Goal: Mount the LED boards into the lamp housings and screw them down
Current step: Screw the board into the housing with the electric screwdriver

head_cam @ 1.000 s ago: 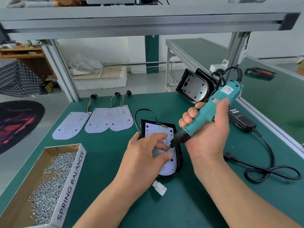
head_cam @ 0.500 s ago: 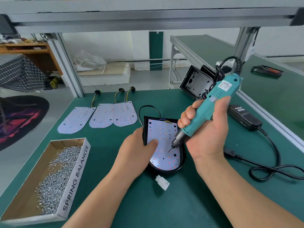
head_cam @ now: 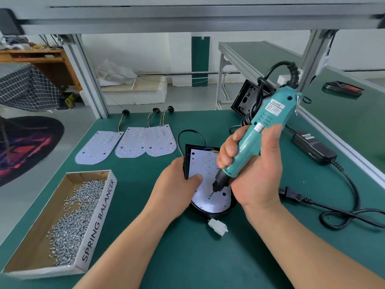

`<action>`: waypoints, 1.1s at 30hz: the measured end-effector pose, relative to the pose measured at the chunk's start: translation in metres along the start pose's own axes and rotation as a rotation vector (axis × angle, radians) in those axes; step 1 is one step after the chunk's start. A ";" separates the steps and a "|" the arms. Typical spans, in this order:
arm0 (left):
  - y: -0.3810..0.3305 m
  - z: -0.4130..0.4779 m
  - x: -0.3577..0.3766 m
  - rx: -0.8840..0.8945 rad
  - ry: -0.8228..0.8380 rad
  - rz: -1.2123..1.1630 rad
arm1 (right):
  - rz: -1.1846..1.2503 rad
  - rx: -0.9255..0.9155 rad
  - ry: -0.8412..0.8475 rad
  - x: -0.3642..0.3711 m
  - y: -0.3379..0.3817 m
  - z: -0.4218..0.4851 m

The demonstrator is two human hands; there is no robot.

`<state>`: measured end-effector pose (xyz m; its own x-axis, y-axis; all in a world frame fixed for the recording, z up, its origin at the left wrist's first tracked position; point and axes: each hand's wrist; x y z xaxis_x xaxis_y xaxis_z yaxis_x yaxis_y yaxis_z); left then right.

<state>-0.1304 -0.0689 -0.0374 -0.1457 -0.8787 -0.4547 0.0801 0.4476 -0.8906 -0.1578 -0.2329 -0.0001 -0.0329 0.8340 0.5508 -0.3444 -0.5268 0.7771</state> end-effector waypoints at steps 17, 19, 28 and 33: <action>0.000 0.002 0.002 0.018 -0.010 0.005 | -0.153 -0.034 0.136 0.015 0.004 -0.010; 0.002 0.003 0.003 0.026 -0.013 0.002 | -0.168 -0.041 0.183 0.017 0.004 -0.011; 0.003 0.005 0.004 0.072 -0.017 0.039 | -0.258 -0.042 0.283 0.020 0.002 -0.013; 0.004 0.005 0.004 0.061 -0.016 0.020 | -0.314 -0.061 0.343 0.018 -0.002 -0.012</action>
<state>-0.1258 -0.0716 -0.0427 -0.1282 -0.8724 -0.4716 0.1426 0.4544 -0.8793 -0.1687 -0.2147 0.0046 -0.2230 0.9630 0.1513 -0.4419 -0.2382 0.8649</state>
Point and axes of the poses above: each hand's wrist, its own z-axis towards the middle knuckle, its own x-axis out of the palm, y = z × x, and after that the axes turned 6 degrees about -z, right-handed
